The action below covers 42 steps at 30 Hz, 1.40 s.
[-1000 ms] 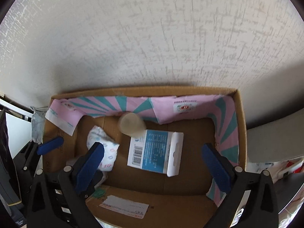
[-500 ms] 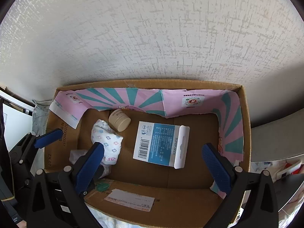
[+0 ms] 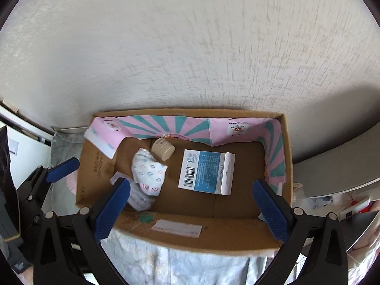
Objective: Organize objects
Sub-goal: 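Lift both tools out of the box and move them over the bed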
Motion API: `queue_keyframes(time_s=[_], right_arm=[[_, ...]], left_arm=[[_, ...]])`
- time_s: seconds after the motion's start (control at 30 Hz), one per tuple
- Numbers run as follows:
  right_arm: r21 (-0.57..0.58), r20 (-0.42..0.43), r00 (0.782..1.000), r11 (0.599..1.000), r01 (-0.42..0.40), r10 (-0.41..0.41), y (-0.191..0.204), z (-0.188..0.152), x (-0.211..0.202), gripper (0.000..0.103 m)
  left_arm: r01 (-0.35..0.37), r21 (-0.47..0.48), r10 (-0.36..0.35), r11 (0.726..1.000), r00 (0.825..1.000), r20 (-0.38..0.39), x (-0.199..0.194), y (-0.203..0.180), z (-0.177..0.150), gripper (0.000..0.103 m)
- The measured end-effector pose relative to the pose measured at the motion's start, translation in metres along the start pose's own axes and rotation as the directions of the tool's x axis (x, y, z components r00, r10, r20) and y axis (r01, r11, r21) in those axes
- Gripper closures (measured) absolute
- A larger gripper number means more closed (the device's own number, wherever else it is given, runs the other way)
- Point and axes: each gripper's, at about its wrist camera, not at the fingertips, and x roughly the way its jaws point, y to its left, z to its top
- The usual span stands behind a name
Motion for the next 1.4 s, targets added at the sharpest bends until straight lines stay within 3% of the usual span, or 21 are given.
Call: queue_keyframes(time_s=[0.13, 0.27, 0.67, 0.93, 1.1, 1.4], right_arm=[[-0.004, 0.060, 0.998, 1.000, -0.012, 0.012, 0.007, -0.009, -0.025, 0.000], [-0.019, 0.128, 0.991, 0.999, 0.028, -0.025, 0.016, -0.020, -0.048, 0.000], [0.012, 0.279, 0.960, 1.000, 0.020, -0.023, 0.030, -0.077, -0.099, 0.000], [0.001, 0.360, 0.928, 0.994, 0.105, -0.099, 0.048, -0.122, -0.110, 0.000], [0.011, 0.401, 0.911, 0.995, 0.097, -0.093, 0.052, -0.152, -0.111, 0.000], [0.028, 0.415, 0.903, 0.994, 0.108, -0.110, 0.055, -0.185, -0.101, 0.000]], left_arm=[[-0.017, 0.004, 0.017, 1.000, 0.999, 0.039, -0.026, 0.002, -0.006, 0.000], [-0.047, -0.004, 0.047, 0.999, 0.995, 0.085, -0.049, 0.005, -0.016, 0.000], [-0.071, -0.041, 0.078, 0.997, 0.970, 0.231, -0.116, 0.022, -0.056, 0.000], [-0.067, -0.041, 0.077, 0.997, 0.951, 0.299, -0.144, 0.029, -0.102, 0.000], [-0.047, -0.076, 0.070, 0.996, 0.940, 0.333, -0.145, 0.038, -0.142, 0.000], [-0.038, -0.083, 0.066, 0.996, 0.927, 0.370, -0.153, 0.047, -0.166, 0.000]])
